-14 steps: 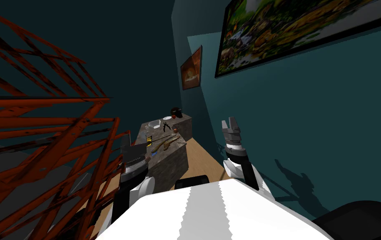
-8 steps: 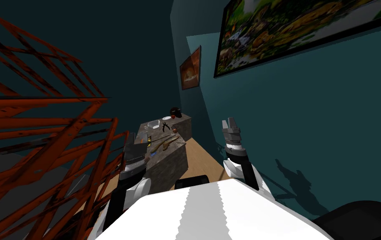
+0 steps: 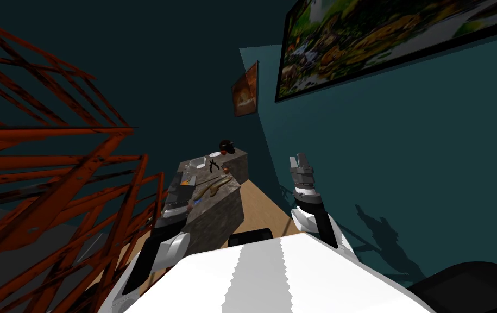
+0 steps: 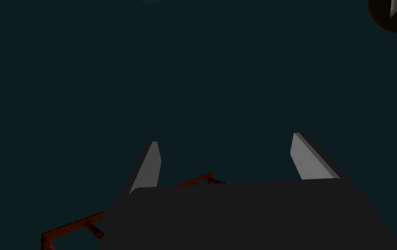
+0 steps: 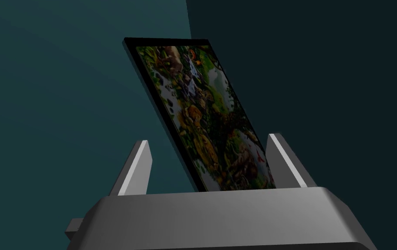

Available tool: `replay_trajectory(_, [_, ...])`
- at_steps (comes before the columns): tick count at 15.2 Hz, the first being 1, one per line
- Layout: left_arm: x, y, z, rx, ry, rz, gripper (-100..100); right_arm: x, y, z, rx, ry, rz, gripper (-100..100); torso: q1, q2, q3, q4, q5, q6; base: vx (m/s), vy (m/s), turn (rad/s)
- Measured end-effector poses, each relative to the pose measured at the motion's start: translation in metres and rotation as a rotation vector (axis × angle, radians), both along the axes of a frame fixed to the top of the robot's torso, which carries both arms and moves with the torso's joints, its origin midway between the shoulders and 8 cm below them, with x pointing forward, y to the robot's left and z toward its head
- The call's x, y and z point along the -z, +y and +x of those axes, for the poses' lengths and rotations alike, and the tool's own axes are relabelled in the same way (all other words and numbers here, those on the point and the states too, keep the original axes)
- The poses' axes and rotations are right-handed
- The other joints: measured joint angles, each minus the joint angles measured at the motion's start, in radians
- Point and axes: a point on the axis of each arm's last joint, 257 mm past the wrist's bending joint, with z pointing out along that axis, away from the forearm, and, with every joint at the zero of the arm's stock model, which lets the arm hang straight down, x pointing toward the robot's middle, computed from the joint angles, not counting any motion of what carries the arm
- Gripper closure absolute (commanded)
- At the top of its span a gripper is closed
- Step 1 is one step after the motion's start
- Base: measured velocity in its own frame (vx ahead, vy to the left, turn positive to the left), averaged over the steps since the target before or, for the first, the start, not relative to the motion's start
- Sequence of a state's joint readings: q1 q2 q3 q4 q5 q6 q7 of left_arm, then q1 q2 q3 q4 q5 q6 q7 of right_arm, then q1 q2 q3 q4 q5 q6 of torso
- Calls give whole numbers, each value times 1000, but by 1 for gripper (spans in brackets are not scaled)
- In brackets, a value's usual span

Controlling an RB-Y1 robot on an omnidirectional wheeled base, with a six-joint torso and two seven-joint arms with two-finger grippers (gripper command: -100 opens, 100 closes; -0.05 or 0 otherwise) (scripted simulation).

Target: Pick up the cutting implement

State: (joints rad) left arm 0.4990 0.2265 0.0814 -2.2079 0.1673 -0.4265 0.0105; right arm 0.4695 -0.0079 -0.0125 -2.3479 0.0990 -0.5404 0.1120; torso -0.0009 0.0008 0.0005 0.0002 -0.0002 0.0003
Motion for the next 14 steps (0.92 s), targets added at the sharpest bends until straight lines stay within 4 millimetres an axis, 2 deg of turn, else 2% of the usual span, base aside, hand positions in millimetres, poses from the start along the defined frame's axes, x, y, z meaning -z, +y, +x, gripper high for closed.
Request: replay_trajectory(14, [51, 34, 42, 27, 266, -43, -100, 0, 0, 0, 0, 0, 0, 0, 0, -1, -1, 0, 0, 0, 1, -16, -58])
